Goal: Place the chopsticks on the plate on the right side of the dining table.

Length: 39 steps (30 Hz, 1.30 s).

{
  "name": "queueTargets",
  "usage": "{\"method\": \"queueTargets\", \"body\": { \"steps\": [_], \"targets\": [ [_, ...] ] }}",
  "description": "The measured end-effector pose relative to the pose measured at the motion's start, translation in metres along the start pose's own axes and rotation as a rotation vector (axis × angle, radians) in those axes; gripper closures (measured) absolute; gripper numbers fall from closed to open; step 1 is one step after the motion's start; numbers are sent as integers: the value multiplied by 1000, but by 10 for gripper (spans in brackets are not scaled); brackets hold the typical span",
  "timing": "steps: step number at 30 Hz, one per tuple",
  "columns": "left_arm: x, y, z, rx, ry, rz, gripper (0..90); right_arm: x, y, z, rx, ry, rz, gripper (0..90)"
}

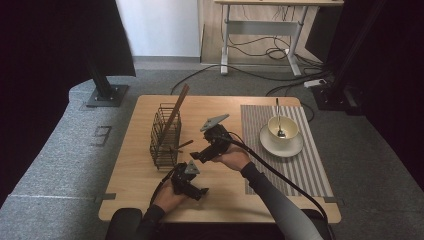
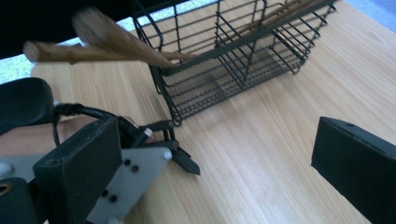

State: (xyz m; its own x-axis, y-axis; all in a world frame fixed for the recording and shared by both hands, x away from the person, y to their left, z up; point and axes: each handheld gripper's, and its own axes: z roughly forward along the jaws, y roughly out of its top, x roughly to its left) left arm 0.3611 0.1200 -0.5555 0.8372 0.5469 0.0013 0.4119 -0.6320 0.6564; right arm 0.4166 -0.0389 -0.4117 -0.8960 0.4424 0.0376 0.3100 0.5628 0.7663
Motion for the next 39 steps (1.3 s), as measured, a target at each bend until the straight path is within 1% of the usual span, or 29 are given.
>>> {"method": "queueTargets", "body": {
  "steps": [3,5,9,13,15,16,19,22,25,27,28,29,31,33,35,36,38,39],
  "targets": [
    [0,0,0,0,0,1,0,1,4,3,0,0,-2,19],
    [0,0,0,0,0,1,0,3,7,4,1,-3,-9,39],
    [0,0,0,0,-1,2,0,6,13,8,-6,9,-22,115],
    [0,0,0,0,-1,1,0,9,18,14,-6,5,-32,158],
    [0,0,0,-2,-2,-2,0,10,20,16,-14,13,-35,212],
    [0,0,0,-2,-1,-1,0,10,21,17,-9,16,-34,230],
    [0,0,0,-2,-2,0,0,11,23,22,1,14,-46,310],
    [0,0,0,-2,-1,-2,0,13,25,26,0,13,-48,375],
    [0,0,0,-2,-1,-2,0,13,25,29,-7,26,-51,449],
    [0,0,0,-2,-1,-2,0,14,25,31,-16,35,-51,514],
    [0,0,0,-1,-1,-2,0,14,25,32,-17,41,-49,531],
    [0,0,0,-1,-1,-1,0,14,25,33,-16,43,-48,568],
    [0,0,0,0,-1,-1,0,15,24,35,-16,44,-59,617],
    [0,0,0,0,-1,1,0,16,24,36,-16,55,-66,682],
    [0,0,0,0,0,0,0,17,24,36,-27,42,-89,741],
    [0,0,0,0,0,0,0,18,24,36,-33,47,-93,770],
    [1,0,0,8,1,10,0,19,24,36,-41,51,-102,815],
    [1,0,0,9,1,11,0,20,24,36,-40,54,-106,822]
  ]
}}
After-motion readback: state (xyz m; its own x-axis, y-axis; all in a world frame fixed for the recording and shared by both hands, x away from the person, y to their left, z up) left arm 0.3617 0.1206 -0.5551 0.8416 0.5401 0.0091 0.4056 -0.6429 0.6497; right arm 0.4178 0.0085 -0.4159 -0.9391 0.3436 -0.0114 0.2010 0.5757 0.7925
